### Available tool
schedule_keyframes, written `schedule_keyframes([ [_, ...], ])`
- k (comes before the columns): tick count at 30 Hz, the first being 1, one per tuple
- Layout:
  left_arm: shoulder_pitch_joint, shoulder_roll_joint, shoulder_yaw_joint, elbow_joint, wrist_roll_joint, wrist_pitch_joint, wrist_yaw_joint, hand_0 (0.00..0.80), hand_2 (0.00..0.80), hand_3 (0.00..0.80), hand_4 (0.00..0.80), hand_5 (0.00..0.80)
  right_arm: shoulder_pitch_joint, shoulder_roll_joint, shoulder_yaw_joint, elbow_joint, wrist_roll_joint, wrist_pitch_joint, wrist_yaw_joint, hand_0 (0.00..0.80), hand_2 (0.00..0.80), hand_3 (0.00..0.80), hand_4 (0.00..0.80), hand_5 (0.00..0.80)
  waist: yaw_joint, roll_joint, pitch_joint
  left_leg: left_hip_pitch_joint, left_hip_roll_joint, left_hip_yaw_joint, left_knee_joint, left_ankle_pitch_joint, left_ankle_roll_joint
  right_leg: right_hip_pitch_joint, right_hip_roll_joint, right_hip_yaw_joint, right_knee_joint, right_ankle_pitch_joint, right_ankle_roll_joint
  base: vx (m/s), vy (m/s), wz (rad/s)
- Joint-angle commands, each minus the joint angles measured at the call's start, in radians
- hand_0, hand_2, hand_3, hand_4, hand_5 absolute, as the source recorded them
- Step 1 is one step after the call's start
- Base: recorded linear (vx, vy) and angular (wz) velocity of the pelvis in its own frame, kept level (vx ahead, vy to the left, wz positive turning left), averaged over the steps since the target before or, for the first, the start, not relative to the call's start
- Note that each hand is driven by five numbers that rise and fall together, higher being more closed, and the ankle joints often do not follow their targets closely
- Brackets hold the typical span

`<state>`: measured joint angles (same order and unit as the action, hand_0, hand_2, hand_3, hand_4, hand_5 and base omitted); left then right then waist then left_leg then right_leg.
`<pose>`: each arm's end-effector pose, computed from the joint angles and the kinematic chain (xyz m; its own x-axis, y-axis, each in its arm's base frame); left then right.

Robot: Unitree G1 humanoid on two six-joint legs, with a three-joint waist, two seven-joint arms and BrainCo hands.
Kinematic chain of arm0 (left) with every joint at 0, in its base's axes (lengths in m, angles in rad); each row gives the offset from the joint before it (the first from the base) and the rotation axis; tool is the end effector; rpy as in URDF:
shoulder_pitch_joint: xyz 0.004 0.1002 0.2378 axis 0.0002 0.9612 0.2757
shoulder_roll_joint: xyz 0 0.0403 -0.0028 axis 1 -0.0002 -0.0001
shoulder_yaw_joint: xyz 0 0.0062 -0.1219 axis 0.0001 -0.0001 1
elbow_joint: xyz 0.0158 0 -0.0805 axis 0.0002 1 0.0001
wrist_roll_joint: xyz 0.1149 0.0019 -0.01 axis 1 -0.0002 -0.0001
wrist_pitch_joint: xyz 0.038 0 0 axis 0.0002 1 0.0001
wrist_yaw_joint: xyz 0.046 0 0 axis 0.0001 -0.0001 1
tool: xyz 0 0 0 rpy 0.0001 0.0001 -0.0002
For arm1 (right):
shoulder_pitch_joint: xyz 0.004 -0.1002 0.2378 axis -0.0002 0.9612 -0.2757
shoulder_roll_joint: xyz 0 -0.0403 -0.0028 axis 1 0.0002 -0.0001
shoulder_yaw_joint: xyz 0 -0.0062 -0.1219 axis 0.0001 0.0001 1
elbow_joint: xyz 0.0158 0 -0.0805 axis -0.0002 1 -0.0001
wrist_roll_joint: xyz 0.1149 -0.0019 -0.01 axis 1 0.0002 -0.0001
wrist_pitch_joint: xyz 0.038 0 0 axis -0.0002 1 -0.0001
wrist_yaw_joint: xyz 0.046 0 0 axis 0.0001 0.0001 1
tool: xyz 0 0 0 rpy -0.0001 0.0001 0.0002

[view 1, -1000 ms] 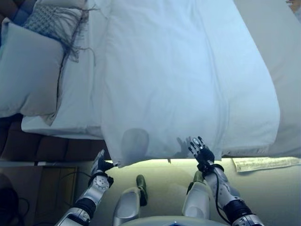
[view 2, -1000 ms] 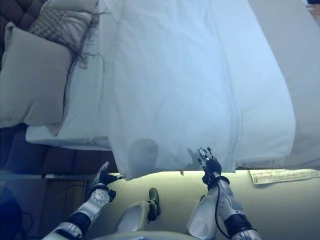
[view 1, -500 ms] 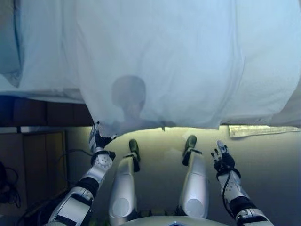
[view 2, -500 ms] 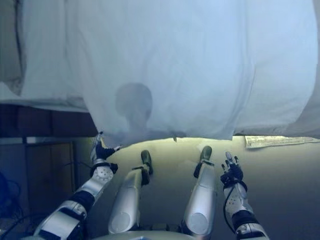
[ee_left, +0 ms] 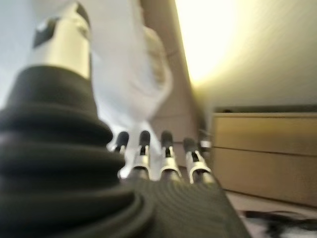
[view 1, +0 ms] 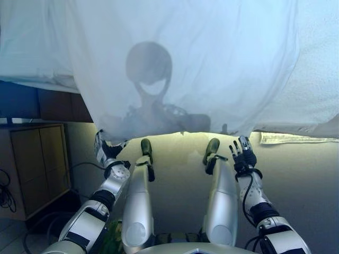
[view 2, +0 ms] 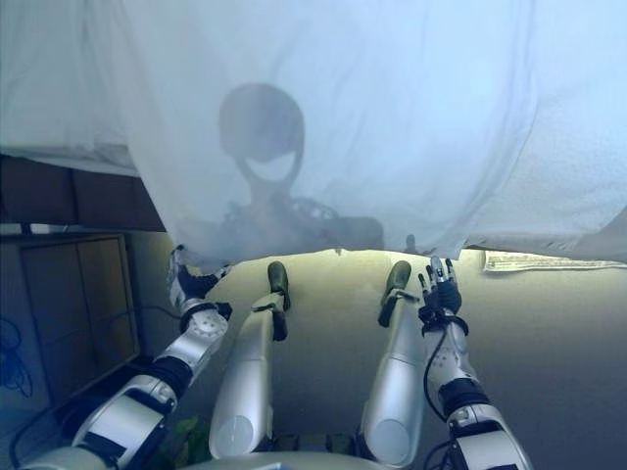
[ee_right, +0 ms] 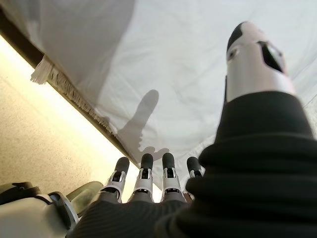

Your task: Make the bed neatly

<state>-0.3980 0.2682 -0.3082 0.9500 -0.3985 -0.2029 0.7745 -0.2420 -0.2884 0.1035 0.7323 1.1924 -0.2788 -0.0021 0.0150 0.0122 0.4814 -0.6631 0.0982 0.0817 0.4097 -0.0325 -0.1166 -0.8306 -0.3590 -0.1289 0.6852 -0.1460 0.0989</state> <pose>0.2659 0.1886 -0.0486 0.7091 0.6628 -0.2406 -0.5926 0.7451 0.3060 0.2431 -0.2266 -0.0417 0.9164 -0.2711 -0.2945 0.4001 0.6427 0.6533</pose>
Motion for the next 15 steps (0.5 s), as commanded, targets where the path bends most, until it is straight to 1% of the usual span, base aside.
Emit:
schedule_keyframes([
  [1,0.061,-0.041,0.131,0.060,-0.373,-0.063,-0.392,0.000,0.000,0.000,0.000,0.000,0.032,-0.014,-0.054,-0.008,0.020,-0.053,0.021,0.000,0.000,0.000,0.000,0.000,0.012,0.024,0.025,-0.084,-0.018,-0.040,0.103,-0.015,0.023,0.049,-0.025,-0.008,-0.293,0.265,0.114,0.024,0.044,0.12],
  [3,0.073,-0.074,0.168,0.077,-0.588,-0.011,-0.630,0.000,0.000,0.000,0.000,0.000,0.029,-0.009,-0.074,0.001,0.014,-0.052,0.029,0.000,0.000,0.000,0.000,0.000,0.013,0.028,0.025,-0.093,-0.014,-0.043,0.107,-0.014,0.023,0.039,-0.027,-0.005,-0.281,0.260,0.115,-0.007,-0.004,0.19],
  [4,0.074,-0.081,0.177,0.083,-0.594,-0.011,-0.662,0.000,0.000,0.000,0.000,0.000,0.028,-0.008,-0.078,0.005,0.014,-0.052,0.035,0.000,0.000,0.000,0.000,0.000,0.014,0.027,0.025,-0.094,-0.012,-0.043,0.106,-0.014,0.023,0.038,-0.027,-0.006,-0.281,0.260,0.116,-0.023,-0.048,0.16],
  [5,0.074,-0.097,0.204,0.097,-0.698,0.029,-0.768,0.000,0.000,0.000,0.000,0.000,0.022,-0.005,-0.093,0.022,0.018,-0.052,0.057,0.000,0.000,0.000,0.000,0.000,0.016,0.023,0.028,-0.096,-0.008,-0.043,0.104,-0.014,0.022,0.039,-0.027,-0.011,-0.283,0.260,0.120,-0.037,-0.084,0.13],
  [6,0.072,-0.104,0.224,0.109,-0.789,0.073,-0.850,0.000,0.000,0.000,0.000,0.000,0.015,0.000,-0.104,0.041,0.023,-0.056,0.080,0.000,0.000,0.000,0.000,0.000,0.018,0.018,0.032,-0.098,-0.004,-0.044,0.101,-0.016,0.021,0.040,-0.026,-0.015,-0.286,0.259,0.121,-0.050,-0.119,0.10],
  [8,0.064,-0.113,0.263,0.134,-0.939,0.168,-0.983,0.000,0.000,0.000,0.000,0.000,0.000,0.012,-0.122,0.078,0.036,-0.063,0.117,0.000,0.000,0.000,0.000,0.000,0.023,0.009,0.036,-0.103,0.005,-0.047,0.098,-0.018,0.020,0.044,-0.024,-0.024,-0.292,0.257,0.124,-0.037,-0.111,0.13],
  [10,0.050,-0.115,0.286,0.150,-1.035,0.242,-1.051,0.000,0.000,0.000,0.000,0.000,-0.014,0.021,-0.132,0.110,0.053,-0.070,0.148,0.000,0.000,0.000,0.000,0.000,0.025,-0.001,0.038,-0.108,0.012,-0.047,0.099,-0.021,0.021,0.045,-0.021,-0.029,-0.297,0.258,0.123,-0.012,-0.088,0.09],
  [11,0.040,-0.115,0.292,0.153,-1.060,0.266,-1.071,0.000,0.000,0.000,0.000,0.000,-0.020,0.026,-0.133,0.118,0.060,-0.073,0.157,0.000,0.000,0.000,0.000,0.000,0.026,-0.007,0.038,-0.113,0.015,-0.048,0.100,-0.021,0.021,0.042,-0.020,-0.030,-0.300,0.261,0.123,-0.008,-0.086,0.01],
  [15,-0.007,-0.121,0.293,0.132,-1.158,0.293,-1.081,0.000,0.000,0.000,0.000,0.000,-0.041,0.046,-0.125,0.124,0.076,-0.085,0.184,0.000,0.000,0.000,0.000,0.000,0.021,-0.028,0.036,-0.131,0.025,-0.052,0.108,-0.024,0.025,0.030,-0.010,-0.028,-0.305,0.270,0.120,0.000,-0.067,-0.02],
])
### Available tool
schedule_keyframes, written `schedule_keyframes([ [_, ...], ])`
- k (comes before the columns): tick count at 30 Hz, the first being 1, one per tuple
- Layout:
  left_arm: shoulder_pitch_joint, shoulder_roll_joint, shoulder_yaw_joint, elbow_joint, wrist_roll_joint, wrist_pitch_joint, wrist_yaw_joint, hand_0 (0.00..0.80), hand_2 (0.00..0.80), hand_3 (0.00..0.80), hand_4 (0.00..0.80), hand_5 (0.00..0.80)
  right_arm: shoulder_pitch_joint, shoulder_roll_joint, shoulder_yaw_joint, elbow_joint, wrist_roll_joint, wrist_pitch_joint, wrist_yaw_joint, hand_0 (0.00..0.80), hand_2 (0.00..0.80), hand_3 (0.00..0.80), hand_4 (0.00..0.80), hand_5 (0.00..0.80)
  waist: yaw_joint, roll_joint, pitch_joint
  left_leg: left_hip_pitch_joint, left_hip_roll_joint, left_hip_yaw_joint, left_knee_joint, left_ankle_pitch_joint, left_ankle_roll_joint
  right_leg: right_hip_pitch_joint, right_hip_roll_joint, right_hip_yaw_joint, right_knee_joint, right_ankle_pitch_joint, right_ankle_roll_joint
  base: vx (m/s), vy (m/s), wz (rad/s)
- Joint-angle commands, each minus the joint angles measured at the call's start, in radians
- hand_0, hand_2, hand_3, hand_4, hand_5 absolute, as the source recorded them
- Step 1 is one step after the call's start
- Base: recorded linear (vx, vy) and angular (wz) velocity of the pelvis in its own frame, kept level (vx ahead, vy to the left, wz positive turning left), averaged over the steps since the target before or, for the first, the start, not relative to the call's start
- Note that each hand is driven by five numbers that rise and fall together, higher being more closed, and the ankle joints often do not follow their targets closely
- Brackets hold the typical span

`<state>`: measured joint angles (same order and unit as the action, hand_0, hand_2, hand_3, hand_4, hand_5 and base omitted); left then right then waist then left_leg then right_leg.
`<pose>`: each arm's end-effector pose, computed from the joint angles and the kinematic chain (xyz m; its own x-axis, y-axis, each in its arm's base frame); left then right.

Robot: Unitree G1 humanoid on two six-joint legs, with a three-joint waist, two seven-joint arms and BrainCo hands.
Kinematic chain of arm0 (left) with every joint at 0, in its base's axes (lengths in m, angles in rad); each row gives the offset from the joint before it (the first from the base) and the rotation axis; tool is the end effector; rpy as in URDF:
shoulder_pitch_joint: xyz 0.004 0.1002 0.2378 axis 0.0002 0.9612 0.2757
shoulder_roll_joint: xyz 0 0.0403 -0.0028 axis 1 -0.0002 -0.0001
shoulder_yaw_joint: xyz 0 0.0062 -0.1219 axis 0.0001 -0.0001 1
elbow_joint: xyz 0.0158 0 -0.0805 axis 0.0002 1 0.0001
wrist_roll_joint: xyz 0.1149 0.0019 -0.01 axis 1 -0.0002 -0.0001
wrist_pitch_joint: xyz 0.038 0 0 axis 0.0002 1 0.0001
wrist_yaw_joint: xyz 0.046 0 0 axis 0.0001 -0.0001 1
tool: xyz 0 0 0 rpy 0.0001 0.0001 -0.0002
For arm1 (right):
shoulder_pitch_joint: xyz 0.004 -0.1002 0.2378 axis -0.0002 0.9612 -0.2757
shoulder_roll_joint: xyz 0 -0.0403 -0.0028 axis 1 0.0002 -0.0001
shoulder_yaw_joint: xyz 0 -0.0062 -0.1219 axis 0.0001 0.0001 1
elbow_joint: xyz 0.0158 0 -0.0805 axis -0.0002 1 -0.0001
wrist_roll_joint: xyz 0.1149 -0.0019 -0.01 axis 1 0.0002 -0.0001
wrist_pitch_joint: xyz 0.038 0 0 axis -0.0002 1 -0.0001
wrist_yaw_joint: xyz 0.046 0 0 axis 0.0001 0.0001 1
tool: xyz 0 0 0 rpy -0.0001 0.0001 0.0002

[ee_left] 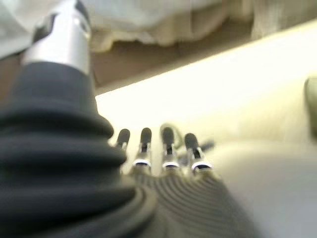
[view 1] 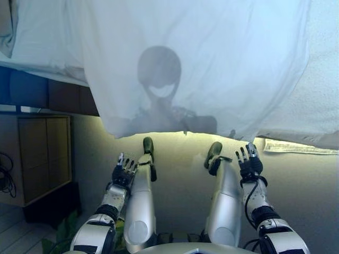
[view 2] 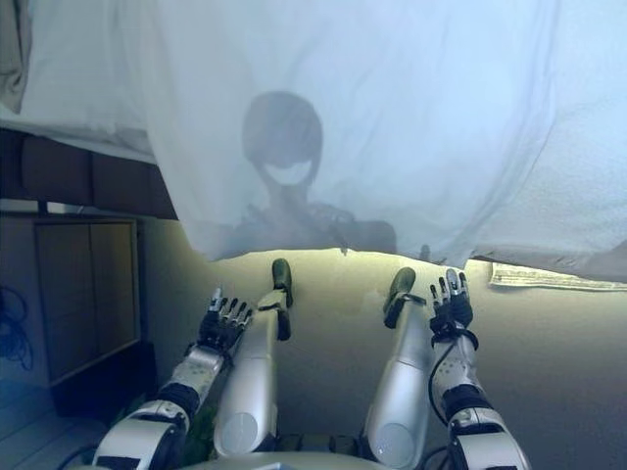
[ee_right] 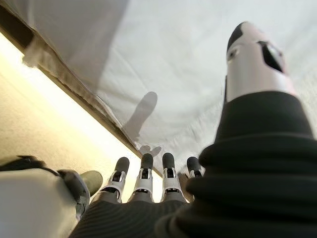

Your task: Make the bed neatly

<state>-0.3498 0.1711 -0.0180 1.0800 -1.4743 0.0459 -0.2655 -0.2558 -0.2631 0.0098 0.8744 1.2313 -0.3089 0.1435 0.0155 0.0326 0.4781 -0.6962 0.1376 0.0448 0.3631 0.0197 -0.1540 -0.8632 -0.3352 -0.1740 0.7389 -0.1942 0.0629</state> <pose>0.2337 0.1937 -0.0852 0.8837 -0.0325 -0.4669 -0.4426 0.2661 -0.8563 0.2314 -0.2396 -0.0591 0.9076 -0.3092 -0.2840 0.4167 0.5808 0.6993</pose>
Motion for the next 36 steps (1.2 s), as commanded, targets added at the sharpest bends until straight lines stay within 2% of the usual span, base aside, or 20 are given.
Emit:
schedule_keyframes([
  [1,-0.067,-0.027,-0.001,-0.014,-0.104,0.044,-0.031,0.000,0.000,0.000,0.000,0.000,-0.031,0.027,-0.025,-0.029,0.039,-0.057,0.034,0.000,0.000,0.000,0.000,0.000,0.019,-0.054,0.039,-0.105,-0.013,-0.016,0.158,-0.077,0.063,0.059,-0.030,0.018,-0.359,0.320,0.155,0.006,-0.047,0.04],
  [6,-0.127,-0.027,-0.028,-0.055,-0.068,0.019,0.013,0.000,0.000,0.000,0.000,0.000,-0.050,0.040,-0.001,-0.060,0.057,-0.071,0.032,0.000,0.000,0.000,0.000,0.000,0.010,-0.074,0.038,-0.136,-0.008,-0.022,0.172,-0.078,0.067,0.042,-0.017,0.022,-0.366,0.329,0.152,-0.001,-0.024,0.01],
  [12,-0.152,-0.013,-0.061,-0.074,-0.003,-0.033,0.125,0.000,0.000,0.000,0.000,0.000,-0.059,0.042,0.028,-0.122,0.077,-0.083,0.004,0.000,0.000,0.000,0.000,0.000,0.010,-0.092,0.041,-0.165,-0.006,-0.032,0.184,-0.080,0.069,0.029,-0.007,0.016,-0.374,0.336,0.147,0.001,-0.036,0.00],
  [17,-0.138,-0.002,-0.059,-0.065,0.103,-0.084,0.204,0.000,0.000,0.000,0.000,0.000,-0.051,0.031,0.039,-0.155,0.072,-0.089,-0.014,0.000,0.000,0.000,0.000,0.000,0.011,-0.088,0.041,-0.175,-0.009,-0.035,0.183,-0.076,0.070,0.017,-0.004,0.017,-0.372,0.332,0.143,0.000,0.000,0.00],
  [19,-0.128,-0.001,-0.056,-0.059,0.079,-0.104,0.225,0.000,0.000,0.000,0.000,0.000,-0.045,0.023,0.041,-0.170,0.072,-0.092,-0.026,0.000,0.000,0.000,0.000,0.000,0.012,-0.084,0.041,-0.181,-0.011,-0.034,0.188,-0.075,0.069,0.011,-0.007,0.016,-0.367,0.331,0.142,0.022,0.042,0.02],
  [21,-0.119,0.001,-0.039,-0.061,0.048,-0.115,0.217,0.000,0.000,0.000,0.000,0.000,-0.040,0.017,0.037,-0.171,0.072,-0.093,-0.022,0.000,0.000,0.000,0.000,0.000,0.012,-0.081,0.041,-0.180,-0.012,-0.033,0.191,-0.076,0.069,0.008,-0.009,0.017,-0.360,0.328,0.140,0.035,0.058,0.01],
  [27,-0.123,-0.003,0.022,-0.112,-0.123,-0.144,0.103,0.000,0.000,0.000,0.000,0.000,-0.034,0.014,0.020,-0.157,0.066,-0.102,-0.003,0.000,0.000,0.000,0.000,0.000,0.009,-0.073,0.039,-0.195,-0.008,-0.029,0.221,-0.087,0.066,-0.015,-0.016,0.030,-0.318,0.320,0.135,0.026,0.050,0.01],
  [36,-0.188,0.003,0.057,-0.221,-0.334,-0.186,-0.019,0.000,0.000,0.000,0.000,0.000,-0.057,0.032,0.009,-0.113,0.083,-0.096,0.028,0.000,0.000,0.000,0.000,0.000,0.006,-0.093,0.026,-0.217,0.000,-0.033,0.259,-0.104,0.066,-0.024,-0.006,0.034,-0.295,0.323,0.128,0.020,0.005,0.00],
])
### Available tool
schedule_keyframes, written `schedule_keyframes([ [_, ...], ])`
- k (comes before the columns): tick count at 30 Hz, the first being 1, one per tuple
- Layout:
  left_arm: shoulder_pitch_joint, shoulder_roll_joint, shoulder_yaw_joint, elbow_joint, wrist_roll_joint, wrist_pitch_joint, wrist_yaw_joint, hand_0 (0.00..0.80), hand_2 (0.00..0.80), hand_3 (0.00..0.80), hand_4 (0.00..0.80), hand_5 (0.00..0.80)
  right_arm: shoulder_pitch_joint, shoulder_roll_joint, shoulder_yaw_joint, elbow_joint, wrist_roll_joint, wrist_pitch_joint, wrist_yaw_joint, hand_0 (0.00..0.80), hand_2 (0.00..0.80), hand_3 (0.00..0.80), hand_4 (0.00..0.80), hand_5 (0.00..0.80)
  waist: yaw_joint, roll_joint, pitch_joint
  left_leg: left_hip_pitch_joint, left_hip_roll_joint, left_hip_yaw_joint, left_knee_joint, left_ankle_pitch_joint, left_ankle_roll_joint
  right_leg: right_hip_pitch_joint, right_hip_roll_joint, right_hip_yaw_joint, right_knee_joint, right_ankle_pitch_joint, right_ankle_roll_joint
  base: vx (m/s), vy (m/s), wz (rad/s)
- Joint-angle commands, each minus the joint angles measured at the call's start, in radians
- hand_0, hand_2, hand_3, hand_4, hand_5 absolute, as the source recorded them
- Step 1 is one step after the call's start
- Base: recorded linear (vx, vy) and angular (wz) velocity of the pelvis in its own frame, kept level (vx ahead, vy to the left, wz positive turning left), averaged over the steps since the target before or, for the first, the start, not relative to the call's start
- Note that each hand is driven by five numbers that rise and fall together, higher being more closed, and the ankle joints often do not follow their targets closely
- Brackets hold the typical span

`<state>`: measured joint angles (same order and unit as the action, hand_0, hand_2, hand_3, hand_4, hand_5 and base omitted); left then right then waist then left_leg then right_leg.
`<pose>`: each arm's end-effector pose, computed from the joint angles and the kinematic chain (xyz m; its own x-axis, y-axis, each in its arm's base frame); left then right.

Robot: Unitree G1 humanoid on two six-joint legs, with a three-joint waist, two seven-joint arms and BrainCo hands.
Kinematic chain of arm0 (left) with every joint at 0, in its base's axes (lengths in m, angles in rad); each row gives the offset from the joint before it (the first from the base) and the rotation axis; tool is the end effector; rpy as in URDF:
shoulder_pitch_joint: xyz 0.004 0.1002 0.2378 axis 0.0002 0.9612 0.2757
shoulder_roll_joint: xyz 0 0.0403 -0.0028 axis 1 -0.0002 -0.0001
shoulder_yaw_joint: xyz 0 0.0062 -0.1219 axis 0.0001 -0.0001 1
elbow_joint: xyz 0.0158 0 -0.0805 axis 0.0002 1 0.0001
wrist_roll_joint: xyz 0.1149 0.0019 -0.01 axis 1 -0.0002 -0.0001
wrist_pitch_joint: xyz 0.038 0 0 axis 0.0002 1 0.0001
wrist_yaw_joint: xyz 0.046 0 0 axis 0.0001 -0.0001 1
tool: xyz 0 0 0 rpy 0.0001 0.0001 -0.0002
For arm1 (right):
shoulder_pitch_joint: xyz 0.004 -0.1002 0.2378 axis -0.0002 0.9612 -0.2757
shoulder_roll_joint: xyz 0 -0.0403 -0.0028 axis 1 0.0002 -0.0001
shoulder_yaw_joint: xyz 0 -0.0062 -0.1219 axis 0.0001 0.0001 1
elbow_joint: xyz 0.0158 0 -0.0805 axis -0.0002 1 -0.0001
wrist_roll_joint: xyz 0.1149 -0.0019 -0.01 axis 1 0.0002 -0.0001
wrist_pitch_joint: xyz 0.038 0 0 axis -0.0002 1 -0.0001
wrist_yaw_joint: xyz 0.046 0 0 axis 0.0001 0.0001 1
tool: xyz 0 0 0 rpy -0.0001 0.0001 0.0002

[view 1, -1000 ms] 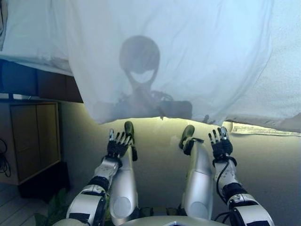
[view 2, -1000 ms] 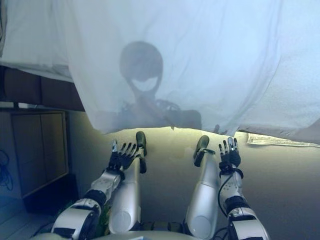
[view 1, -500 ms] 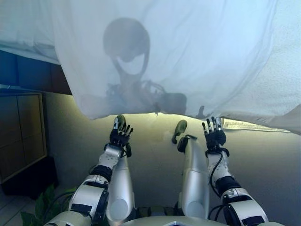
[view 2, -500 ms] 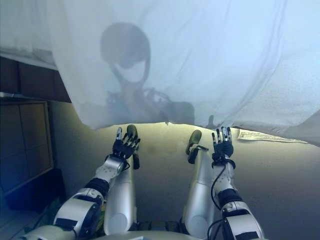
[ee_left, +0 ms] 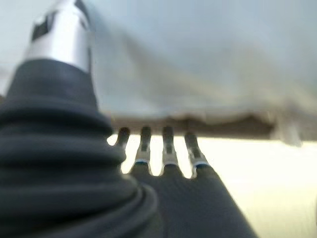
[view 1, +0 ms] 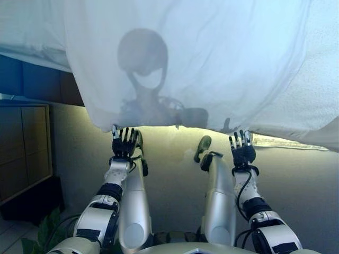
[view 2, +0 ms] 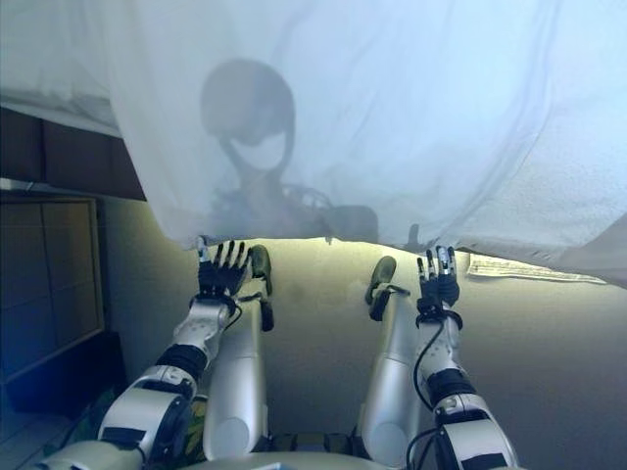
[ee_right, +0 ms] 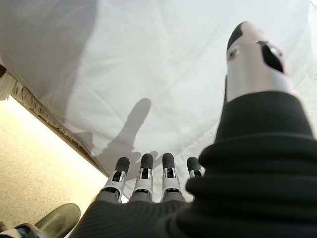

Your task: Make the bed neatly

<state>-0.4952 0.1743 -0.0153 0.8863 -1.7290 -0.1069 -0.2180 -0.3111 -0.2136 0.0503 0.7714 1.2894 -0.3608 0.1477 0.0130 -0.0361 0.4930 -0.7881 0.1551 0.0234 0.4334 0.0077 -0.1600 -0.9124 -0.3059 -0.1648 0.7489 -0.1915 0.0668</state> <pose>0.2998 0.1843 -0.0165 0.9790 0.1102 -0.1716 -0.1800 0.0708 -0.9811 0.2591 -0.2112 -0.0352 0.9529 -0.2695 -0.1393 0.2695 0.5416 0.7963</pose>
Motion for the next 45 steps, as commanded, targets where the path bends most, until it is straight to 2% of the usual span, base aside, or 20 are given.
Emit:
schedule_keyframes([
  [1,-0.048,-0.001,0.056,-0.035,-0.095,-0.037,-0.075,0.000,0.000,0.000,0.000,0.000,-0.005,-0.017,-0.032,-0.007,0.023,-0.042,0.025,0.000,0.000,0.000,0.000,0.000,0.007,-0.025,0.010,-0.127,-0.017,-0.012,0.191,-0.093,0.073,0.024,-0.033,0.027,-0.301,0.319,0.123,0.018,0.040,-0.03],
  [14,-0.094,0.039,0.064,-0.062,-0.156,-0.070,-0.126,0.000,0.000,0.000,0.000,0.000,-0.011,-0.046,-0.044,0.005,0.017,-0.014,0.045,0.000,0.000,0.000,0.000,0.000,-0.017,-0.029,0.005,-0.131,-0.011,-0.003,0.192,-0.087,0.073,0.024,-0.015,0.041,-0.302,0.312,0.115,0.005,0.038,-0.04],
  [22,-0.078,0.057,0.085,-0.035,-0.065,-0.141,-0.046,0.000,0.000,0.000,0.000,0.000,0.002,-0.055,-0.055,0.017,0.019,-0.006,0.072,0.000,0.000,0.000,0.000,0.000,-0.015,-0.025,-0.001,-0.118,-0.010,0.002,0.194,-0.091,0.070,0.037,-0.022,0.037,-0.301,0.302,0.114,0.000,0.000,0.00],
  [23,-0.075,0.058,0.088,-0.032,-0.046,-0.157,-0.038,0.301,0.301,0.301,0.301,0.301,0.005,-0.055,-0.055,0.017,0.019,-0.006,0.073,0.000,0.000,0.000,0.000,0.000,-0.014,-0.024,-0.002,-0.117,-0.010,0.002,0.195,-0.091,0.070,0.037,-0.023,0.037,-0.297,0.300,0.114,0.000,0.000,0.00],
  [24,-0.072,0.059,0.092,-0.030,-0.028,-0.176,-0.028,0.800,0.800,0.800,0.800,0.800,0.009,-0.056,-0.056,0.019,0.019,-0.007,0.077,0.000,0.000,0.000,0.000,0.000,-0.014,-0.023,-0.005,-0.116,-0.009,0.002,0.196,-0.092,0.069,0.038,-0.025,0.036,-0.295,0.297,0.114,0.000,0.000,0.00],
  [31,-0.060,0.065,0.117,-0.008,-0.008,-0.192,-0.021,0.800,0.800,0.800,0.800,0.800,0.014,-0.064,-0.062,0.032,0.012,-0.011,0.086,0.000,0.000,0.000,0.000,0.000,-0.013,-0.011,-0.013,-0.108,-0.005,0.009,0.199,-0.093,0.065,0.037,-0.035,0.038,-0.271,0.281,0.111,-0.001,0.001,-0.01],
  [41,-0.052,0.058,0.125,0.000,-0.005,-0.189,-0.022,0.800,0.800,0.800,0.800,0.800,0.014,-0.058,-0.069,0.053,0.030,-0.019,0.115,0.000,0.000,0.000,0.000,0.000,-0.006,-0.012,-0.015,-0.089,0.003,0.016,0.190,-0.098,0.062,0.050,-0.046,0.024,-0.275,0.273,0.114,-0.012,-0.016,-0.03],
  [45,-0.025,0.058,0.129,0.001,0.057,-0.214,0.008,0.800,0.800,0.800,0.800,0.800,0.039,-0.054,-0.075,0.041,0.051,-0.025,0.132,0.000,0.000,0.000,0.000,0.000,0.001,-0.011,-0.024,-0.054,0.004,0.022,0.179,-0.105,0.060,0.080,-0.055,0.015,-0.288,0.273,0.118,0.000,-0.040,0.01],
])
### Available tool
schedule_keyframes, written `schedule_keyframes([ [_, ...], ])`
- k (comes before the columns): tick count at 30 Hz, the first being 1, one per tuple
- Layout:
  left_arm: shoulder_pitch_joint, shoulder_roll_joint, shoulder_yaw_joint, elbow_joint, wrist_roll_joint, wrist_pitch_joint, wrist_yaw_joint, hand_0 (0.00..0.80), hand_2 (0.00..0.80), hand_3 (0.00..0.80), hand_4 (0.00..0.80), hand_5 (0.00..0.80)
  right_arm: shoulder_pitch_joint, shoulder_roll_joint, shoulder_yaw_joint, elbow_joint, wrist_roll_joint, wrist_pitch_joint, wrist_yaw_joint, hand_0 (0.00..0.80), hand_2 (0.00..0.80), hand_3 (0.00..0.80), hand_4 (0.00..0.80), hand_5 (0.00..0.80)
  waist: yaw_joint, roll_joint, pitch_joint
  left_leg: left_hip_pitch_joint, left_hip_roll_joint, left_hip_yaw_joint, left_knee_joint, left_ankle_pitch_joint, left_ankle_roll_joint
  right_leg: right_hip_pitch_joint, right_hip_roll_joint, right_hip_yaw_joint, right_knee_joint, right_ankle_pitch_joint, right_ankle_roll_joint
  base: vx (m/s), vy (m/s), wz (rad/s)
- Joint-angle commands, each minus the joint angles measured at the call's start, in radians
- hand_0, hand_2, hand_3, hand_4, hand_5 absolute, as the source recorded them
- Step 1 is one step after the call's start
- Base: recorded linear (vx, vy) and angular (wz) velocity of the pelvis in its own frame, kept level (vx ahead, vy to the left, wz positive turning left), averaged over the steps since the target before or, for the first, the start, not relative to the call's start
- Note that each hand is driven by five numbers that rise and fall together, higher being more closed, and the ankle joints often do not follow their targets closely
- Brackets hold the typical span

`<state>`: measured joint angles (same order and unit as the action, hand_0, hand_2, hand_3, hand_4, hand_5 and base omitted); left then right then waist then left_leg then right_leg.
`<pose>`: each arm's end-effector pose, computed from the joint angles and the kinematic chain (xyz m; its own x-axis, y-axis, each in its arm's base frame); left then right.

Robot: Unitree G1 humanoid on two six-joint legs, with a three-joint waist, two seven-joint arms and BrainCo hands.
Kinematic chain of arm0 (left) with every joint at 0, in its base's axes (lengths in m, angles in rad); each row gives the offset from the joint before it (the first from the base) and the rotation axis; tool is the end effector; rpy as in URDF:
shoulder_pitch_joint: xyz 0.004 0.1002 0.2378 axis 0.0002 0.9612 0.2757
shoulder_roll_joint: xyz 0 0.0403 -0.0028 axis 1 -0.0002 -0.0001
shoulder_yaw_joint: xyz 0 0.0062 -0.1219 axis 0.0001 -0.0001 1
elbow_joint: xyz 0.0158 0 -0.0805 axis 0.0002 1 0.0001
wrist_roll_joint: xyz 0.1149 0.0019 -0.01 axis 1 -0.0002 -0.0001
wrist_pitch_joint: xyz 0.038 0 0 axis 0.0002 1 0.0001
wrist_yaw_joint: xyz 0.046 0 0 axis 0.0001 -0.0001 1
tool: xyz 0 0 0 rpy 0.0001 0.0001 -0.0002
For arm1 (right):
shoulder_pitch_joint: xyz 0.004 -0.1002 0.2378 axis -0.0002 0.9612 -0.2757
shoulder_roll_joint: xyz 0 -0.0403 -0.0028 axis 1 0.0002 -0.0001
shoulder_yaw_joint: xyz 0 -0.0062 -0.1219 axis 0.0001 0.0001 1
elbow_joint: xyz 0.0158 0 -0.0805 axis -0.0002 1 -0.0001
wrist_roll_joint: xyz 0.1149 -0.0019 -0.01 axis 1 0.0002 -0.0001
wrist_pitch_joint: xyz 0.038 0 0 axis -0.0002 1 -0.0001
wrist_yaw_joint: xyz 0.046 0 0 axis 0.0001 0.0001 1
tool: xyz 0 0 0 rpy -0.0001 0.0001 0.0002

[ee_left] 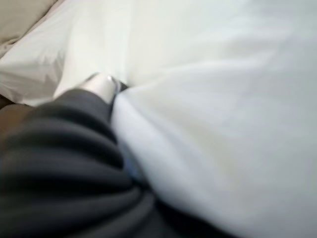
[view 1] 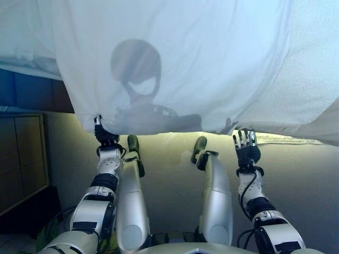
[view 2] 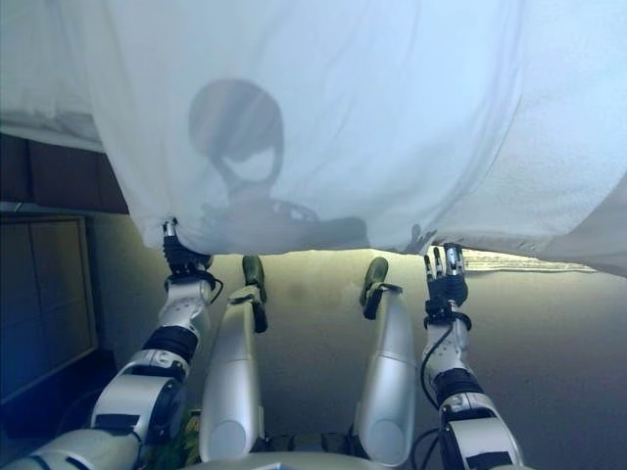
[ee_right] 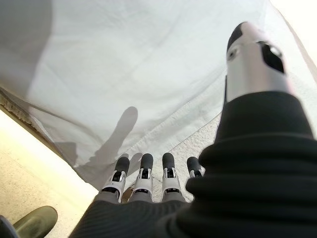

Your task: Make the bed neatly

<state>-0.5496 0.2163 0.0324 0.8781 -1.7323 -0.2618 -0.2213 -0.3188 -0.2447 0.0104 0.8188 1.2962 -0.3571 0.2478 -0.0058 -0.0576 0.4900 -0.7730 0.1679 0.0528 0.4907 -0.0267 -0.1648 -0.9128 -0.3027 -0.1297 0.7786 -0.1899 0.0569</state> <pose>0.3133 0.2074 0.0064 0.9501 0.3020 -0.0777 -0.1147 0.1068 -0.9876 0.2564 -0.2289 -0.0371 0.9595 -0.2688 -0.0840 0.2274 0.5640 0.7938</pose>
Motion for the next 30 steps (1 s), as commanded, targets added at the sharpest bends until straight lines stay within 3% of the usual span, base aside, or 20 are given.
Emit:
schedule_keyframes([
  [1,0.041,0.017,0.090,0.012,0.068,-0.065,0.020,0.800,0.800,0.800,0.800,0.800,0.054,-0.025,-0.038,-0.011,0.044,-0.029,0.030,0.000,0.000,0.000,0.000,0.000,0.022,0.015,-0.026,-0.056,-0.010,-0.004,0.117,-0.072,0.063,0.090,-0.064,-0.024,-0.319,0.270,0.128,0.036,-0.003,0.01],
  [8,0.140,0.012,0.143,-0.001,0.128,-0.115,0.071,0.800,0.800,0.800,0.800,0.800,0.100,-0.063,-0.048,-0.062,0.007,-0.024,-0.007,0.000,0.000,0.000,0.000,0.000,0.017,0.066,-0.052,0.039,-0.028,0.029,0.080,-0.073,0.060,0.150,-0.095,-0.028,-0.326,0.255,0.128,0.050,0.106,0.04],
  [10,0.178,0.007,0.155,-0.016,0.162,-0.125,0.090,0.800,0.800,0.800,0.800,0.800,0.117,-0.089,-0.062,-0.072,-0.012,-0.024,-0.019,0.000,0.000,0.000,0.000,0.000,0.017,0.101,-0.065,0.080,-0.039,0.045,0.054,-0.068,0.059,0.166,-0.113,-0.024,-0.328,0.251,0.129,0.055,0.209,0.07],
  [18,0.282,0.022,0.201,-0.037,0.178,-0.120,0.125,0.800,0.800,0.800,0.800,0.800,0.140,-0.168,-0.118,-0.079,-0.078,-0.002,-0.043,0.000,0.000,0.000,0.000,0.000,0.013,0.185,-0.099,0.181,-0.072,0.085,-0.007,-0.063,0.049,0.206,-0.149,-0.006,-0.335,0.228,0.123,0.044,0.178,0.00],
  [30,0.373,0.035,0.297,0.011,0.168,-0.113,0.194,0.800,0.800,0.800,0.800,0.800,0.187,-0.206,-0.166,-0.093,-0.132,0.028,-0.054,0.000,0.000,0.000,0.000,0.000,0.007,0.219,-0.135,0.312,-0.090,0.124,-0.084,-0.034,0.048,0.293,-0.184,-0.027,-0.376,0.242,0.113,0.022,0.084,0.03],
])
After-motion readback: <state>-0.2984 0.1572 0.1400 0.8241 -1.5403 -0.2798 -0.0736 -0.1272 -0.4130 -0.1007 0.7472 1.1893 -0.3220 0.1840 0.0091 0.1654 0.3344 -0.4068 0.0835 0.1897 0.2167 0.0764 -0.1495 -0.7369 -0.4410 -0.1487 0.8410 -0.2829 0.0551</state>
